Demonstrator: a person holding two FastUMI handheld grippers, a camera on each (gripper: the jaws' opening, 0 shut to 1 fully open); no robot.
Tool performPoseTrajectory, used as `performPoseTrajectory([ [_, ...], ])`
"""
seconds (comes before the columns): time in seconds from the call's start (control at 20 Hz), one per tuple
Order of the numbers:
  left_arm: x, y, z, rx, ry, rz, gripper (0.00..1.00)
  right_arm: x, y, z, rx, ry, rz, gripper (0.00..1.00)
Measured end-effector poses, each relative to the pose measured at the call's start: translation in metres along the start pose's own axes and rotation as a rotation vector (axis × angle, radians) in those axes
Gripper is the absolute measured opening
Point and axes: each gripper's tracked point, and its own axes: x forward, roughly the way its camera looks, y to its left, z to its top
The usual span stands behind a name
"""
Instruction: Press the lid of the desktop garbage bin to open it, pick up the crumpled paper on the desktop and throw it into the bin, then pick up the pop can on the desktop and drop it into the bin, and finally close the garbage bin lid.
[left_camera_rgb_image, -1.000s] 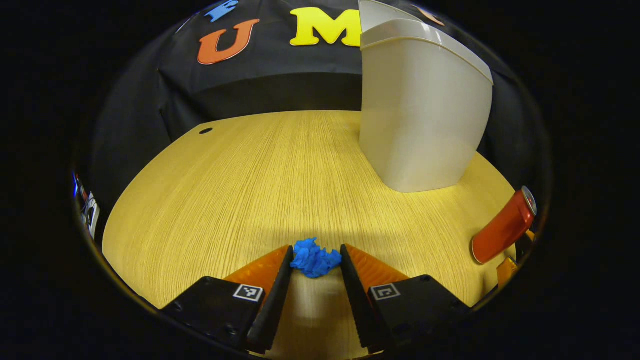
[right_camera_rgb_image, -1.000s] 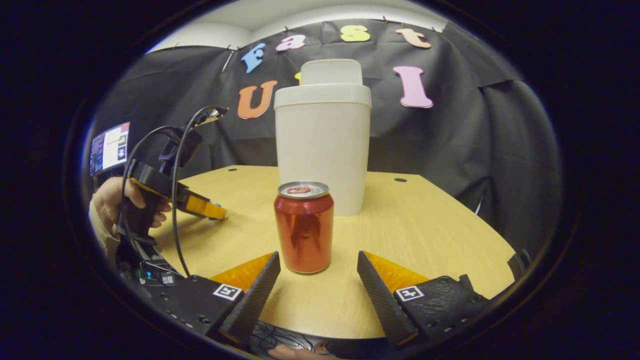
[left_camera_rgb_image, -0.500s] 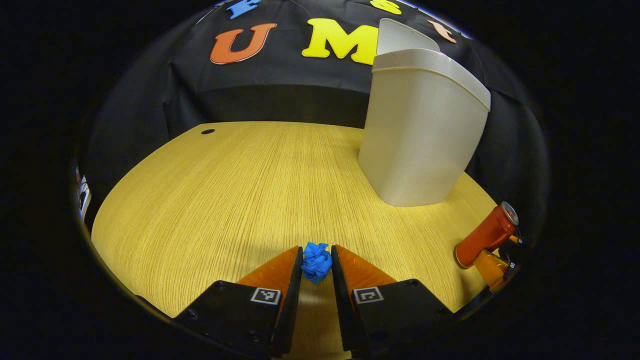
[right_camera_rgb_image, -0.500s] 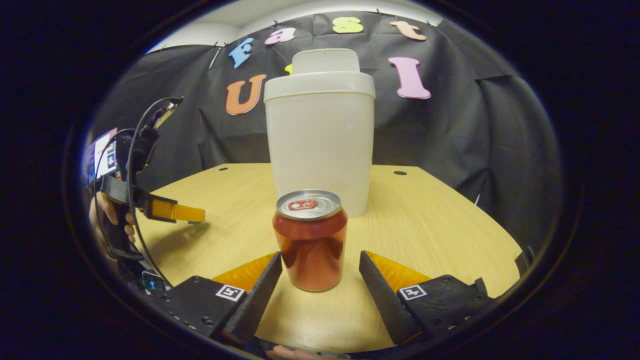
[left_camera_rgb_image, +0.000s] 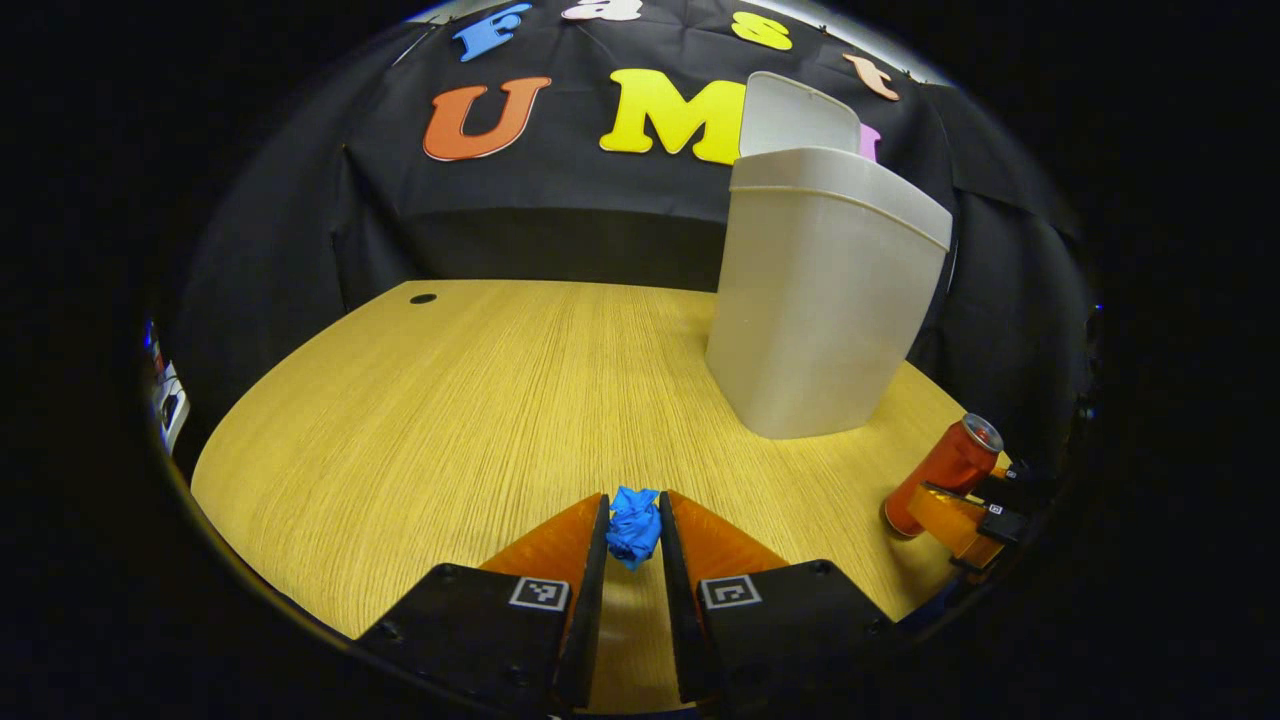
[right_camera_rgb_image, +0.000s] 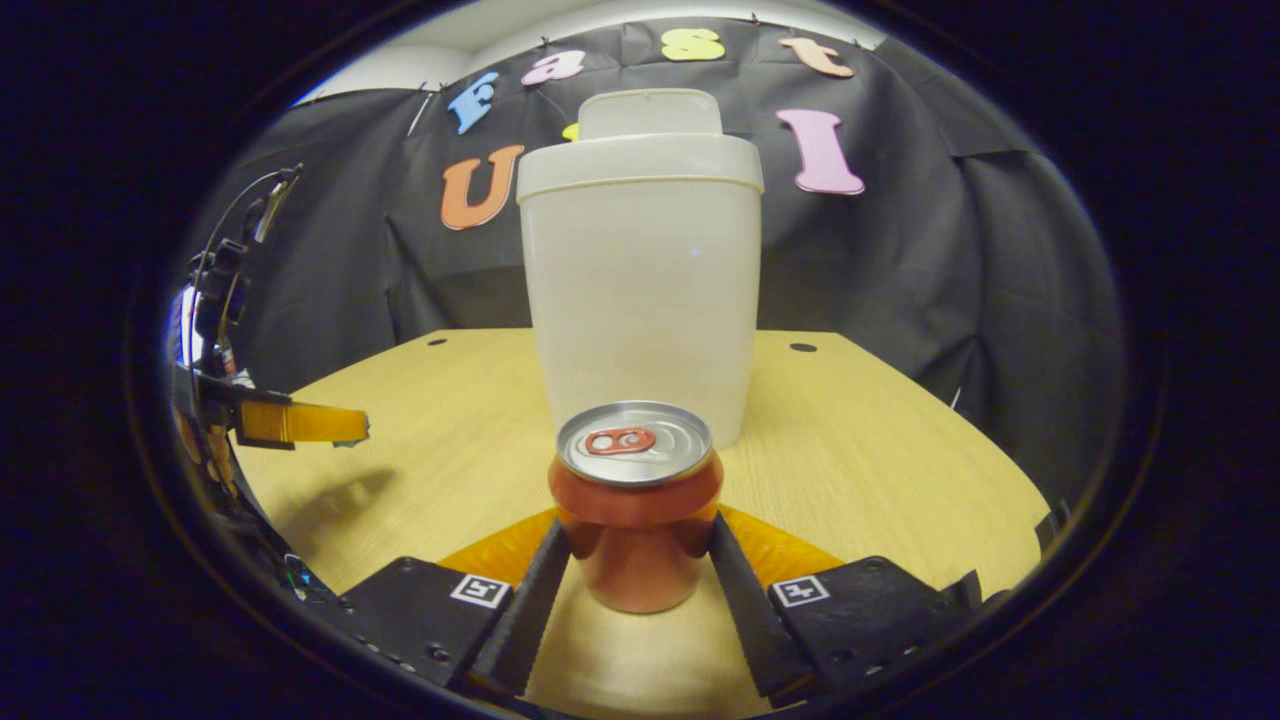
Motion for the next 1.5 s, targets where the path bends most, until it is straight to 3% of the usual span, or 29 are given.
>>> performPoseTrajectory([
  [0.15,-0.013,0.000,0.032,-0.012,-0.068,0.017,0.38,-0.010,-0.001,0.024,-0.022,-0.035,-0.005,0.80],
  [0.25,-0.023,-0.002,0.052,-0.027,-0.115,0.020,0.34,-0.018,0.000,0.044,-0.028,-0.065,-0.003,0.78],
  [0.85,-0.090,-0.032,0.144,0.012,-0.360,0.012,0.34,-0.094,-0.020,0.151,0.026,-0.235,0.010,0.78],
  [1.25,-0.101,-0.069,0.166,0.095,-0.401,-0.001,0.33,-0.107,-0.061,0.147,0.036,-0.252,-0.021,0.78],
  [1.5,-0.084,-0.091,0.187,0.112,-0.403,-0.022,0.33,-0.097,-0.067,0.127,0.025,-0.228,0.011,0.78],
])
